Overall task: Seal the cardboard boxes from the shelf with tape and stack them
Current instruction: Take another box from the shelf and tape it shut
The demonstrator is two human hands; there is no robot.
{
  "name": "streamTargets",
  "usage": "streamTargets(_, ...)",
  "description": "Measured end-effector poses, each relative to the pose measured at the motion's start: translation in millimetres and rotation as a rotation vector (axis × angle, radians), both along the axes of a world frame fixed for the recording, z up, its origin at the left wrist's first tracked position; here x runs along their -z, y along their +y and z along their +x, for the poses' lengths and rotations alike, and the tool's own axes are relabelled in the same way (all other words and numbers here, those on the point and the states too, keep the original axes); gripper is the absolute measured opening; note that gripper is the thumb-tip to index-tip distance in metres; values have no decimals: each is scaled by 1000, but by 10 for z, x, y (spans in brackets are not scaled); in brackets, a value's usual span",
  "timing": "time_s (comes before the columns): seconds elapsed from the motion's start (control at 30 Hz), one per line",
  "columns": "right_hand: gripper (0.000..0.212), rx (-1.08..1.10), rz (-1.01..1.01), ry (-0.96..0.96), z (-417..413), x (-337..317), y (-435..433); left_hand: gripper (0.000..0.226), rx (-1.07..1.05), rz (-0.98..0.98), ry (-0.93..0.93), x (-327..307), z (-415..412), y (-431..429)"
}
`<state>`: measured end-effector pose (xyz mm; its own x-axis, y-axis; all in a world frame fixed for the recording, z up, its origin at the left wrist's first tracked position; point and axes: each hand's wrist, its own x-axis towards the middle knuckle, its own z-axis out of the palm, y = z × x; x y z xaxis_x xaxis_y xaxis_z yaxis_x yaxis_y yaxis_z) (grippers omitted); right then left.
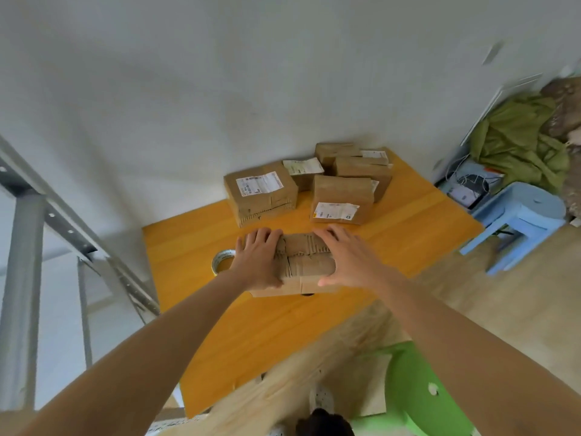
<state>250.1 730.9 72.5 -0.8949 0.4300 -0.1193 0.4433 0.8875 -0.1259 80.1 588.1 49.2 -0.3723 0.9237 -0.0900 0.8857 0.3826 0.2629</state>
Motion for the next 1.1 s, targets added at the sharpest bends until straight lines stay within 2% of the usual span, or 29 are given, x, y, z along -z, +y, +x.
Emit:
streamTargets(0.23,113,-108,-20,34,-450,225,624,106,-137,49,0,189,-250,402)
streamTargets(0.57,112,-296,-120,7,-966,555,1391,109,-330,-80,-46,397,-436,931)
streamTargets(0.73,111,-378,-114,11,-1092,782,1545,107,-408,-131,-49,499,-447,1040)
streamTargets(1.0,103,-464,-145,25,-1188,932,1648,117,-459,-125,-108,624,-471,1018)
streamTargets(1.1,94,-542,-26,105,-1136,966,1623,98,-539,-102,-90,632,-415,1014)
